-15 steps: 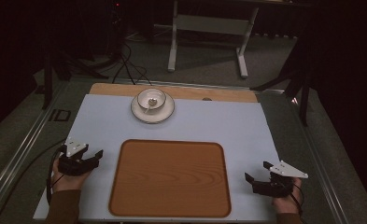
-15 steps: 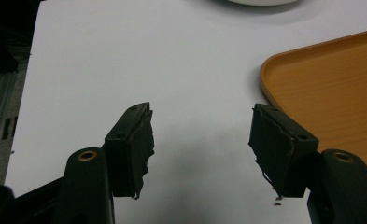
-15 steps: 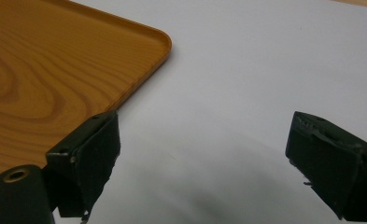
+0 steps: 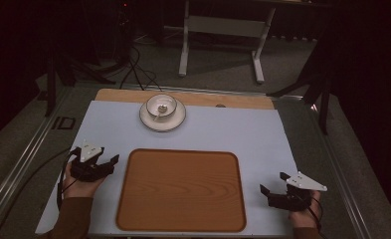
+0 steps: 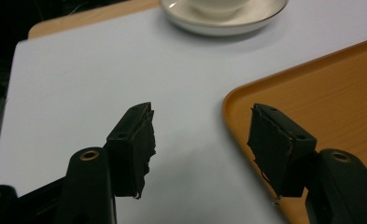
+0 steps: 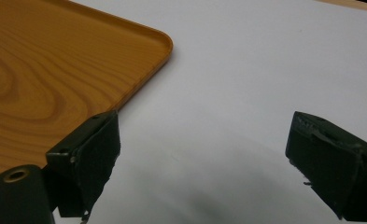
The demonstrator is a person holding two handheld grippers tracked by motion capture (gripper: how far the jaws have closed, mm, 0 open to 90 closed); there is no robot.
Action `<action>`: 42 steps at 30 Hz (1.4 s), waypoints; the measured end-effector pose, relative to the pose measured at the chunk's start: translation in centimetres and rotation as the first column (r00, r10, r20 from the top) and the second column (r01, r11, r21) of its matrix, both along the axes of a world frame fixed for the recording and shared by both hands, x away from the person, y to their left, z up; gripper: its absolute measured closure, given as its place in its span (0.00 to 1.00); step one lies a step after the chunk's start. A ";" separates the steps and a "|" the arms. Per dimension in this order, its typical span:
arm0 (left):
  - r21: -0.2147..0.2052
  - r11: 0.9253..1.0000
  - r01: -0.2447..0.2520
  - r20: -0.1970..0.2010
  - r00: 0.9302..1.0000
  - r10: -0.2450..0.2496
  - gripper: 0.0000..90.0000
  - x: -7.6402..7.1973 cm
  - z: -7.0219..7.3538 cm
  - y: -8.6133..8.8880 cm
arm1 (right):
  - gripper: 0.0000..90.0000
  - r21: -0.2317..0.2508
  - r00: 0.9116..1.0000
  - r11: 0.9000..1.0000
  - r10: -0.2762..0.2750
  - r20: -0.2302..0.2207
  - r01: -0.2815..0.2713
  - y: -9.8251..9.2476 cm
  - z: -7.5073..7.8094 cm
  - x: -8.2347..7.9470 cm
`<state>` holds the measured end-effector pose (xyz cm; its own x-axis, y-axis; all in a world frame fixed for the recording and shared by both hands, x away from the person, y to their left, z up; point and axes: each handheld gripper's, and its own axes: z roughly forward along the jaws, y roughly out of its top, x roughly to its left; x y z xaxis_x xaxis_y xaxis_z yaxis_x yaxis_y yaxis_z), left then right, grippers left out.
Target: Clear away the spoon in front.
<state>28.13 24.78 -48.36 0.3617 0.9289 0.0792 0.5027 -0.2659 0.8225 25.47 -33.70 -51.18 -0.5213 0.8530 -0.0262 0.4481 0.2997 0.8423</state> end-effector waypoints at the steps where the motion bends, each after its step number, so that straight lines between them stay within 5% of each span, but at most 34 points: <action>1: 0.006 1.000 0.009 0.003 1.000 -0.009 0.45 0.3 0.3 -0.3 | 0.11 0.003 1.000 1.000 -0.001 -0.001 0.001 0.0 0.0 0.0; 5: 0.016 0.999 0.051 0.023 0.998 -0.052 0.45 1.7 1.7 -1.6 | 0.11 0.004 1.000 1.000 0.003 0.002 -0.003 0.0 0.0 0.0; 22: 0.070 0.987 0.147 0.045 0.988 -0.151 0.47 7.1 3.8 -5.4 | 0.11 -0.002 1.000 1.000 0.007 -0.005 -0.007 -0.1 -0.2 0.2; 33: 0.075 0.982 0.173 0.047 0.983 -0.177 0.50 9.7 3.4 -6.3 | 0.11 -0.004 1.000 1.000 0.012 -0.010 -0.012 0.1 -0.3 0.3; 42: 0.117 0.967 0.225 0.032 0.973 -0.230 0.61 12.1 2.8 -8.1 | 0.11 0.004 1.000 1.000 0.009 -0.010 -0.009 -0.1 -0.4 0.3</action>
<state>40.27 16.63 -45.55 0.5559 0.8071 0.1990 0.3815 -0.4604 0.8016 25.78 -33.78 -51.57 -0.5291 0.8484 -0.0178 0.4538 0.3006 0.8389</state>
